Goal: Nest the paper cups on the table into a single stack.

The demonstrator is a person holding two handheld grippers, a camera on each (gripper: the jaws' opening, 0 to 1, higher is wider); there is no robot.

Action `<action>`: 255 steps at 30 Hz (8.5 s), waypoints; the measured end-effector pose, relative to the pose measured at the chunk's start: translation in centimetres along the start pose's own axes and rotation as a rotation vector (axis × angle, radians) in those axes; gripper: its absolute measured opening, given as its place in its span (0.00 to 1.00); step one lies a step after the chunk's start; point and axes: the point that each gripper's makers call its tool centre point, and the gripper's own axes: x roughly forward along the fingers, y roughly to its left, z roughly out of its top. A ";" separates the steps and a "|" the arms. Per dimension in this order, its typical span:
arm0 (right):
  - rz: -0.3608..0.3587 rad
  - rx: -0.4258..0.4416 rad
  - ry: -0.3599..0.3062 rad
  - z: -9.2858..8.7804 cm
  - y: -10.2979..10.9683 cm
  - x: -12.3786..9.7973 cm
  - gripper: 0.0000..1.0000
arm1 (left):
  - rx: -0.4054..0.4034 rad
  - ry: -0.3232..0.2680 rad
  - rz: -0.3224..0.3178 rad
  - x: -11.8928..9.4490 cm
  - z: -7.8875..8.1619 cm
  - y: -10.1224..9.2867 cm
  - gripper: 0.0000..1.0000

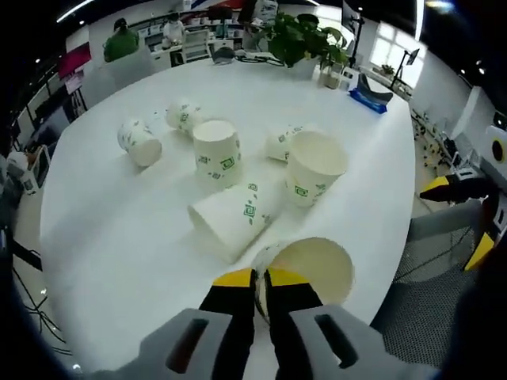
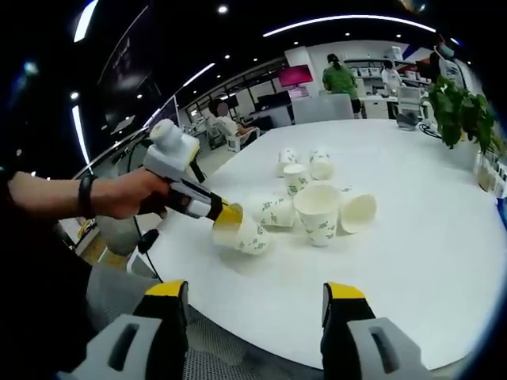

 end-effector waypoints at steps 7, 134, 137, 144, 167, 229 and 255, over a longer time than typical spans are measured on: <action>-0.004 0.006 -0.009 0.1 -0.2 -0.1 0.69 | 0.008 -0.007 0.007 0.3 0.5 0.5 0.06; 0.107 -0.530 0.366 4.1 -8.4 11.5 0.53 | -0.210 -0.312 0.171 -11.3 -7.4 -0.3 0.69; 0.100 -0.590 0.412 3.7 -8.8 11.9 0.51 | -0.218 -0.309 0.174 -11.3 -7.8 -0.3 0.69; 0.092 -0.631 0.497 2.7 -9.2 13.5 0.39 | -0.231 -0.309 0.184 -11.7 -7.9 -0.7 0.68; 0.090 -0.708 0.563 2.0 -8.6 12.2 0.00 | -0.234 -0.301 0.178 -11.8 -7.7 -0.6 0.65; 0.355 -1.115 0.664 4.8 2.6 13.7 0.00 | -0.239 -0.321 0.189 -12.7 -8.4 -0.1 0.69; 0.349 -1.036 0.627 5.2 3.0 13.0 0.11 | -0.236 -0.326 0.182 -12.4 -8.3 -0.1 0.69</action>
